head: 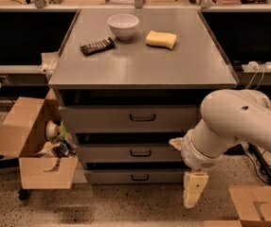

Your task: Open middle drawer

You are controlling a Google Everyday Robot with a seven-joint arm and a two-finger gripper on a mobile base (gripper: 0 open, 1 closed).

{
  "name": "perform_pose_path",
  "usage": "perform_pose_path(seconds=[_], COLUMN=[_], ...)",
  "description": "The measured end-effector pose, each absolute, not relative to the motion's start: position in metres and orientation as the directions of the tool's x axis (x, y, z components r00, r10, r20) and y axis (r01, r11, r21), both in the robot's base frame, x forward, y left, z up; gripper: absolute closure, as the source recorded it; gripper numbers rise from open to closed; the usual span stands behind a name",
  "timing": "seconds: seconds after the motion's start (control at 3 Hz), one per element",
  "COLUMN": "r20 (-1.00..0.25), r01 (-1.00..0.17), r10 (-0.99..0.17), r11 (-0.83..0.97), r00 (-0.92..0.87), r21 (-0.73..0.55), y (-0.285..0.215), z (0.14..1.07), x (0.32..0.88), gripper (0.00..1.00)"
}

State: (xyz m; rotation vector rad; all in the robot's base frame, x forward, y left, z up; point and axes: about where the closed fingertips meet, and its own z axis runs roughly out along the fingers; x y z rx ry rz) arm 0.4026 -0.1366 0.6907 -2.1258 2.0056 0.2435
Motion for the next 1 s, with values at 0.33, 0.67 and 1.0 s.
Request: perform_pose_path(seconds=[0.33, 0.67, 1.0], r20=[-0.258, -0.238, -0.272], r01=[-0.998, -0.994, -0.986], r10=[-0.964, -0.965, -0.949], r11=[-0.061, -0.112, -0.165], r00=[0.068, 0.11, 0.161], r21=[-0.033, -0.005, -0.01], y=[-0.135, -0.128, -0.127], z=[0.685, 0.653, 0.601], x=[0.403, 0.408, 0.417], gripper=[0.0, 0.0, 0.0])
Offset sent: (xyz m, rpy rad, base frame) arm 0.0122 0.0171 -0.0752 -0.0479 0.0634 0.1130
